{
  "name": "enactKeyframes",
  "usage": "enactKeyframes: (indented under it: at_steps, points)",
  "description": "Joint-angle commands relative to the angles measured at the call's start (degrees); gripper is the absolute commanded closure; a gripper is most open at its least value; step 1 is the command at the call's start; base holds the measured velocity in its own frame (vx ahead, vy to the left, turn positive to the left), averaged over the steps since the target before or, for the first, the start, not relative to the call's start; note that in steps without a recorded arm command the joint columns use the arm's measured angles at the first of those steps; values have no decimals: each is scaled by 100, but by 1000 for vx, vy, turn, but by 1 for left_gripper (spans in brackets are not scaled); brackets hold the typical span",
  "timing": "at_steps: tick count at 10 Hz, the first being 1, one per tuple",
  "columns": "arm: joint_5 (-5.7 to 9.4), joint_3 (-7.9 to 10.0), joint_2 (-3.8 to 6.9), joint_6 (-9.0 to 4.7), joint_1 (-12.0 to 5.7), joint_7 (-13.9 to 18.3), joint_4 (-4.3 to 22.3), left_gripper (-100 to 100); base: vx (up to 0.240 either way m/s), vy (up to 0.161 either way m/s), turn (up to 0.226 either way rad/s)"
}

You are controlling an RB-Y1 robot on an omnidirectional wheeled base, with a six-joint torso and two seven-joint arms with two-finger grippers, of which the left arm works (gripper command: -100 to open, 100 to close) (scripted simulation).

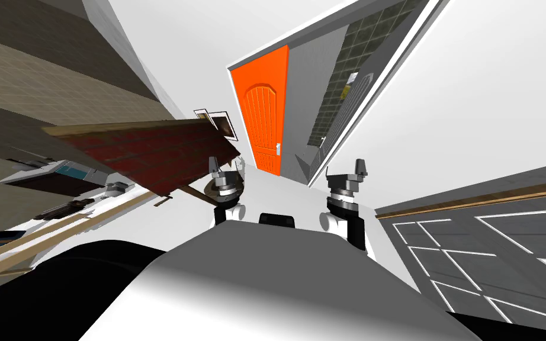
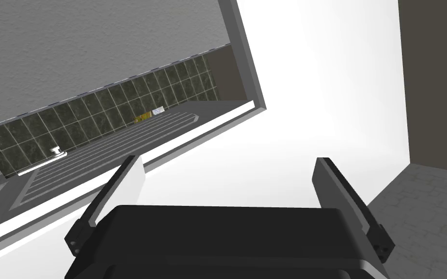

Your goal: Push the door open

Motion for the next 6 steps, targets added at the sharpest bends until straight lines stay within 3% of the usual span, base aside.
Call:
enactKeyframes:
  at_steps: [1, 6]
  points:
    - [-8, -2, 68, 20, -124, 13, 200, -100, 70, 11, -18]
    - [-32, -7, 221, 76, -479, 50, 771, -100, 116, 14, -16]
